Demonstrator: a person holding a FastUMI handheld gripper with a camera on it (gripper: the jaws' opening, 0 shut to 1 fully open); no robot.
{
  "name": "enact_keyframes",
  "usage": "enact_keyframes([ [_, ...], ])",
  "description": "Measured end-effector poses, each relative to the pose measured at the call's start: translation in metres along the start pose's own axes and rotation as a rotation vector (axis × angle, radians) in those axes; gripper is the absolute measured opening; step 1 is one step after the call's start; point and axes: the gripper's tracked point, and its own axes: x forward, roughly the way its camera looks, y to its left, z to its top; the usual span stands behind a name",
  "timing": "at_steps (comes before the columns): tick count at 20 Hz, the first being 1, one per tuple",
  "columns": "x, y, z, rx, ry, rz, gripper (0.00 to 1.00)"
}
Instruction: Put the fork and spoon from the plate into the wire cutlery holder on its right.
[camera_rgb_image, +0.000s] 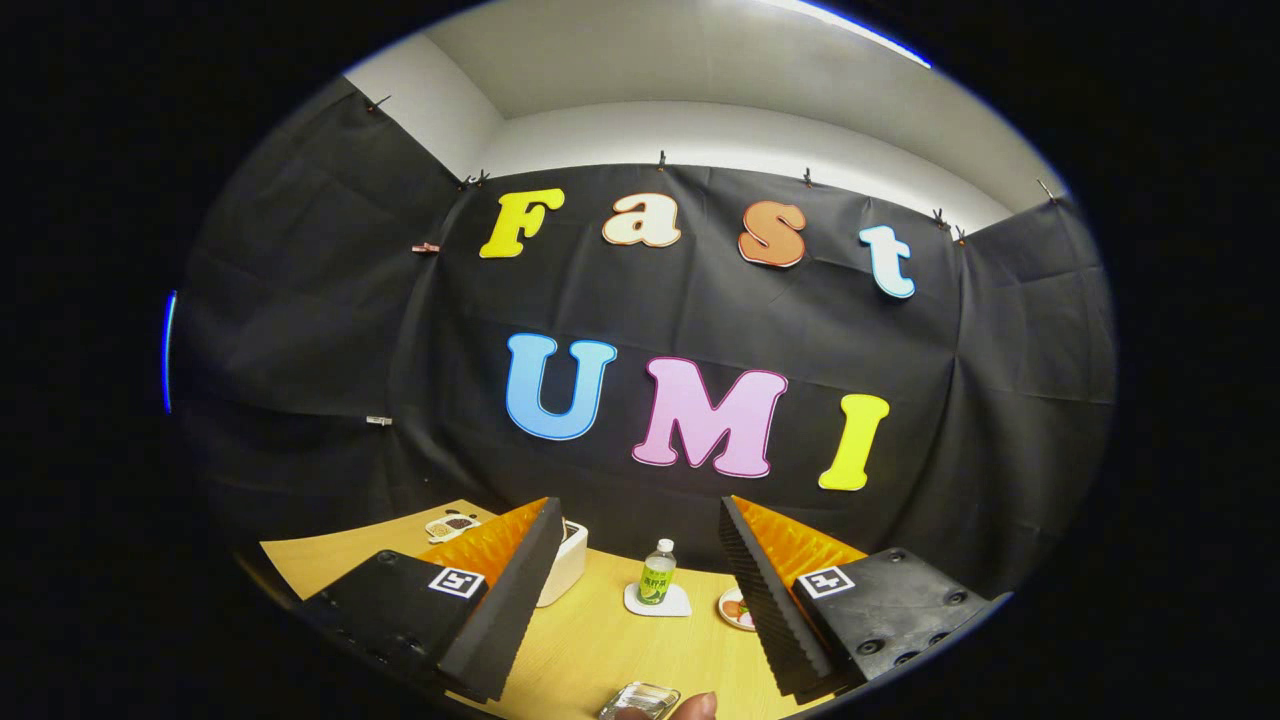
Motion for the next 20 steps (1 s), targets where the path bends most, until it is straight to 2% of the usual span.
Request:
enact_keyframes([
  [5, -0.002, 0.059, -0.026, -0.022, 0.133, 0.078, 0.98],
  [9, -0.008, 0.12, -0.058, 0.007, 0.288, 0.186, 0.97],
  [13, -0.019, 0.177, -0.114, 0.007, 0.528, 0.293, 0.97],
  [17, -0.034, 0.222, -0.18, 0.061, 0.766, 0.352, 0.96],
  [20, -0.044, 0.246, -0.23, 0.097, 0.923, 0.367, 0.94],
])
